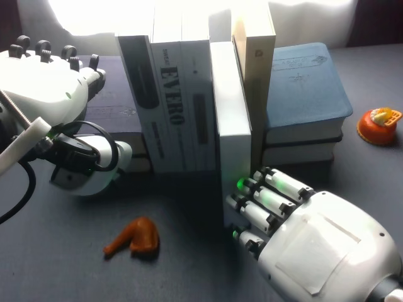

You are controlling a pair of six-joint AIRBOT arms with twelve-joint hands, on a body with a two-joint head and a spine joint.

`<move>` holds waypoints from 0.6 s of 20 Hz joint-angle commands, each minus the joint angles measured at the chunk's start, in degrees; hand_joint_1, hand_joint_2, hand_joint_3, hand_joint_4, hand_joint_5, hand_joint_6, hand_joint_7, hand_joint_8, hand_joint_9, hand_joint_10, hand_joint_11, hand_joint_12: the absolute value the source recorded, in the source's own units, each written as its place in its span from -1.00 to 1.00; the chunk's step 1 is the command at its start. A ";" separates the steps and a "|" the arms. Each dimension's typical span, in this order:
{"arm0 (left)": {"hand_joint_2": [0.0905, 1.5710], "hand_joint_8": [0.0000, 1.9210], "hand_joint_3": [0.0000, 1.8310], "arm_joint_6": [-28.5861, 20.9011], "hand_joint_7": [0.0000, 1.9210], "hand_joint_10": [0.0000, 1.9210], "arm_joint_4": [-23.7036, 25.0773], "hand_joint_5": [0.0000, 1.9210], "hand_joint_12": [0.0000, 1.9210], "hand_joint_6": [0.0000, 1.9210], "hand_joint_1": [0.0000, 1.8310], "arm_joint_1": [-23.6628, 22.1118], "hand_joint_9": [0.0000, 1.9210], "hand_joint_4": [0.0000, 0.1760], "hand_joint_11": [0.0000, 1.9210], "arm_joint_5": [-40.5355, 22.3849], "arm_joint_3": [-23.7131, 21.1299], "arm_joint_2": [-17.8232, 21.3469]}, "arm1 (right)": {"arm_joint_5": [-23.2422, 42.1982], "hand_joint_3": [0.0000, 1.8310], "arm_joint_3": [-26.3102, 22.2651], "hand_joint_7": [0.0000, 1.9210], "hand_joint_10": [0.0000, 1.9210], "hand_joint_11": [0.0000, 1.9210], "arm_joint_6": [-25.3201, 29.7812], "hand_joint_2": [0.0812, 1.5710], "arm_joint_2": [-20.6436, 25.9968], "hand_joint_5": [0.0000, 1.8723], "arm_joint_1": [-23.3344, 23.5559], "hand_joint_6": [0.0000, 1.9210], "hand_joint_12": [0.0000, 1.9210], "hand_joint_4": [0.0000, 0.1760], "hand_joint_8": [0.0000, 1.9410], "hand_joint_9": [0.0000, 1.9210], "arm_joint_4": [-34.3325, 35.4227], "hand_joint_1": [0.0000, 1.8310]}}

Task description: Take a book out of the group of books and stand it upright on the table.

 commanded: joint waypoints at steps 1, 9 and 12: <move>0.72 -0.99 -1.00 0.23 -0.96 -1.00 5.86 -0.94 -1.00 -1.00 -0.77 -0.65 -0.99 -1.00 -0.99 0.41 0.07 0.08 | 3.16 -1.00 -0.48 -0.77 -0.96 -1.00 0.12 0.53 0.04 -0.38 0.26 -0.97 -0.31 -1.00 -0.99 -0.80 -4.77 -1.00; 0.71 -1.00 -1.00 0.23 -0.85 -0.99 5.86 -0.84 -0.43 -1.00 -0.73 -0.65 -0.86 -1.00 -1.00 0.41 0.08 0.08 | 3.53 -1.00 -1.05 -0.33 -0.50 -1.00 -0.68 0.53 0.07 -0.23 -0.10 -0.76 0.52 -1.00 -0.95 -0.60 -4.77 -0.92; 0.70 -1.00 -1.00 0.23 -0.85 -0.99 5.86 -0.85 -0.36 -1.00 -0.71 -0.65 -0.85 -1.00 -1.00 0.41 0.08 0.08 | 4.04 -1.00 -1.61 -0.22 -0.03 -1.00 -1.46 0.54 0.11 -0.44 0.02 -0.19 0.67 -1.00 -0.91 -0.65 -4.77 -0.91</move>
